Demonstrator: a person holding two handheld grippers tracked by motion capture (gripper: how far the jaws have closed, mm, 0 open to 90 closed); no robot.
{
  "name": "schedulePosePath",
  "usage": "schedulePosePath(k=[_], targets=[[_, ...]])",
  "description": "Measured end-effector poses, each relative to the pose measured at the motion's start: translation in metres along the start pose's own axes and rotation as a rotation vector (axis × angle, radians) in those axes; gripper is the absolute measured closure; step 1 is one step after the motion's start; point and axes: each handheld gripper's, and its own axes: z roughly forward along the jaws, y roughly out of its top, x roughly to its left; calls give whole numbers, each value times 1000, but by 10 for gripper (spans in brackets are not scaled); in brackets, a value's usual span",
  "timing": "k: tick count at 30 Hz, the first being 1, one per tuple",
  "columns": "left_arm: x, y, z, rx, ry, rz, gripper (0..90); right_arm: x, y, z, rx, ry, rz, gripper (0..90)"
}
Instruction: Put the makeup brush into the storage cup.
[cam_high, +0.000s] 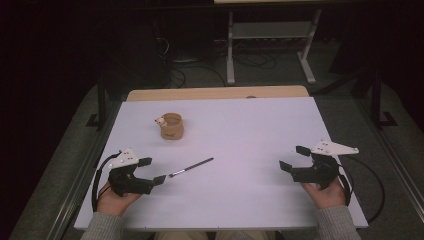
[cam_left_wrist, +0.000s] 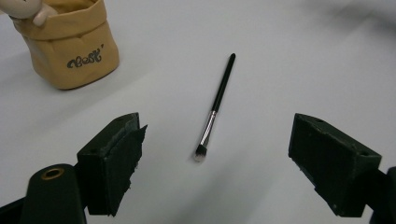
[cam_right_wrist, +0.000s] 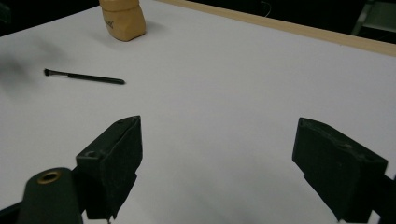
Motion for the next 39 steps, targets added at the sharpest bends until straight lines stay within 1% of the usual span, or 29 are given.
schedulePosePath(k=[8,13,14,17,19,22,29,31,33,35,36,37,39], targets=[[2,0,2,7,-5,8,169,0,-1,1,11,-1,3,150],[3,2,0,-8,-14,2,170,0,-1,2,13,0,-2,154],[4,2,0,-8,-15,8,170,0,-1,2,15,0,3,154],[4,3,0,-8,-15,9,172,-1,-1,2,16,-2,4,154],[4,8,0,-17,-23,11,187,0,-1,2,14,-2,2,154],[6,14,1,-18,-23,18,196,0,-1,3,18,-1,3,154],[8,32,7,38,-18,67,214,0,0,4,23,1,-3,155],[9,38,10,47,-22,72,222,-1,-1,3,21,1,1,155],[10,43,15,62,-27,87,227,-1,-1,3,21,3,3,155],[9,47,20,88,-34,101,230,-2,-1,3,21,5,2,156],[9,49,23,96,-35,112,230,-1,-1,3,21,5,1,157],[9,49,23,96,-35,112,234,-1,-1,3,21,5,1,157],[9,53,29,114,-48,129,245,-2,-1,3,21,8,1,160]])
